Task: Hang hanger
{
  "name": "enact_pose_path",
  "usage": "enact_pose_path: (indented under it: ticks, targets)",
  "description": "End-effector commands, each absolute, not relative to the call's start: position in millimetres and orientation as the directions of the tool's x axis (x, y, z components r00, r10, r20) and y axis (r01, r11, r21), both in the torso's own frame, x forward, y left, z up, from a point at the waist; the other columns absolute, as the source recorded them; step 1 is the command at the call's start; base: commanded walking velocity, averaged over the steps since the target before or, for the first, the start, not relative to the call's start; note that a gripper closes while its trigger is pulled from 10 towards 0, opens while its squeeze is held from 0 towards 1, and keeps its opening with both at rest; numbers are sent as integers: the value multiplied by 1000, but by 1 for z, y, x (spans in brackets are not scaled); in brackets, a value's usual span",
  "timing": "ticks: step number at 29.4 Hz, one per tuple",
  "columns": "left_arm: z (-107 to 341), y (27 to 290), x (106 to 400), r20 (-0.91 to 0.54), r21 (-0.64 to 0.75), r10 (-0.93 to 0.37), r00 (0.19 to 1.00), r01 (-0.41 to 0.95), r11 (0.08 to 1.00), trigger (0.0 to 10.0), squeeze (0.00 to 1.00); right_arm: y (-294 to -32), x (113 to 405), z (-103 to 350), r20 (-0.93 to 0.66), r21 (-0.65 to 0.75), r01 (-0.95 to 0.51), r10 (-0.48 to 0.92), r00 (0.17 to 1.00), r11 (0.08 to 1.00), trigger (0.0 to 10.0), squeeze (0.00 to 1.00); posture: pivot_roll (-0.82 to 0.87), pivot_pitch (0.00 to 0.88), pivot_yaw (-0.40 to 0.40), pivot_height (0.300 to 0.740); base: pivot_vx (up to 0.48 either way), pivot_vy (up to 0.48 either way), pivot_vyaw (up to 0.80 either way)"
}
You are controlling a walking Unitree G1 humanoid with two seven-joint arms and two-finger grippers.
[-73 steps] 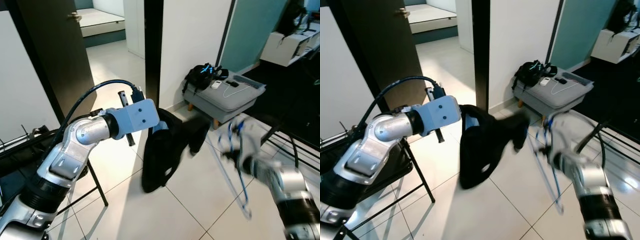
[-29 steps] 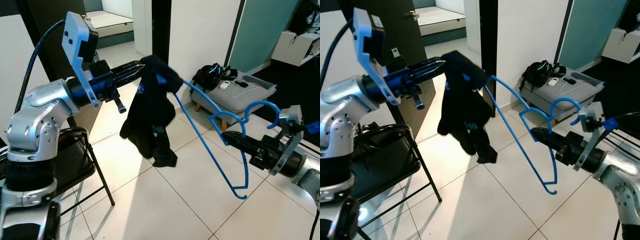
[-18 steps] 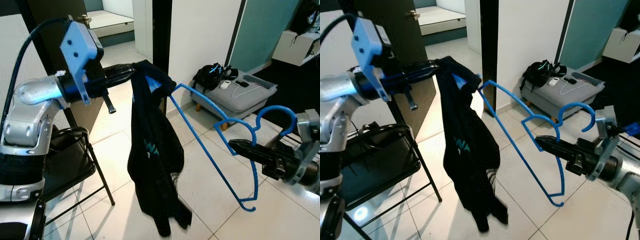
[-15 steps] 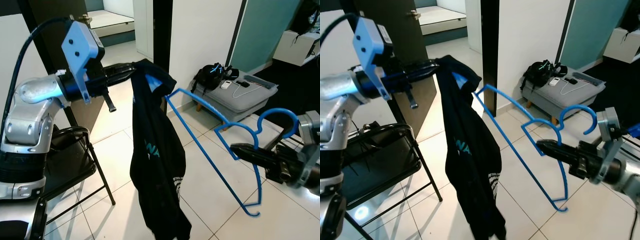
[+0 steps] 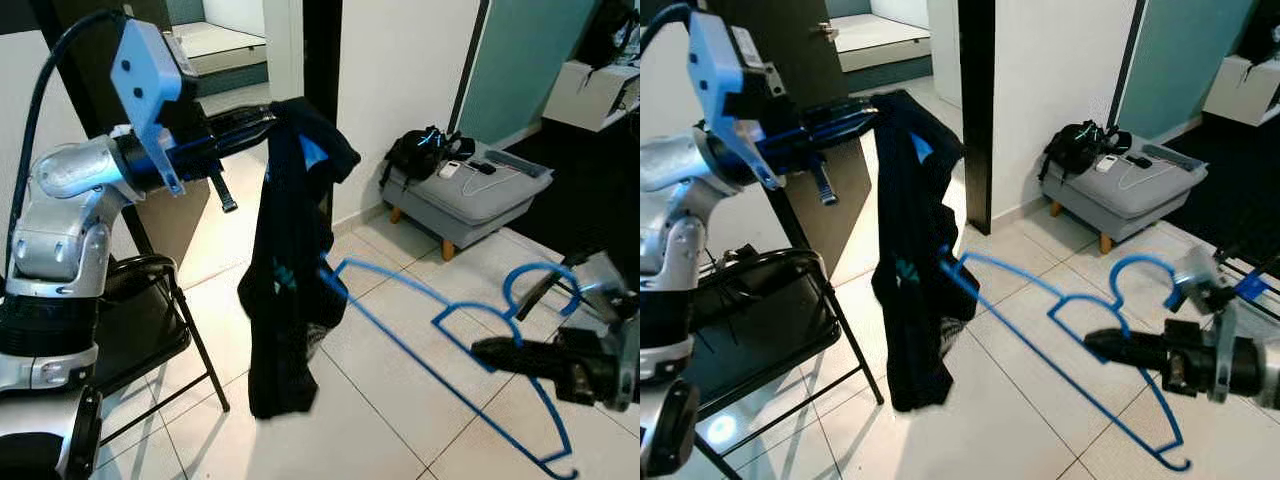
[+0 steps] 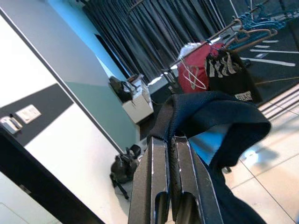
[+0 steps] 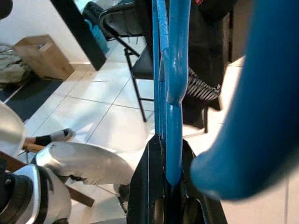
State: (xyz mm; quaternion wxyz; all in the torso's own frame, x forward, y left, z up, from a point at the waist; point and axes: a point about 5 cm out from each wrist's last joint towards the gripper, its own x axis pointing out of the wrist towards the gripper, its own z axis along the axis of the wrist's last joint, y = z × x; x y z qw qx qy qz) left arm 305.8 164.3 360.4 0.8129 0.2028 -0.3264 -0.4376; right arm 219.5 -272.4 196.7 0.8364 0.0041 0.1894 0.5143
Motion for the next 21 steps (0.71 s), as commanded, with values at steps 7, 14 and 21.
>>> enact_pose_path:
  ticks: [7, 14, 21]
  targets:
    - [373, 174, 301, 389, 646, -848, 359, 550, 529, 10000, 0, -268, 223, 200, -298, 177, -867, 865, 403, 465, 10000, 0, -1, 27, 29, 740, 0, 0, 0]
    - [376, 180, 307, 446, 631, -807, 387, 504, 590, 10000, 0, -267, 218, 228, -120, 177, -906, 922, 369, 385, 10000, 0, -1, 27, 29, 740, 0, 0, 0]
    - [380, 177, 308, 484, 613, -794, 369, 504, 608, 10000, 0, -275, 216, 225, -170, 171, -892, 904, 391, 418, 10000, 0, -14, 18, 28, 740, 0, 0, 0]
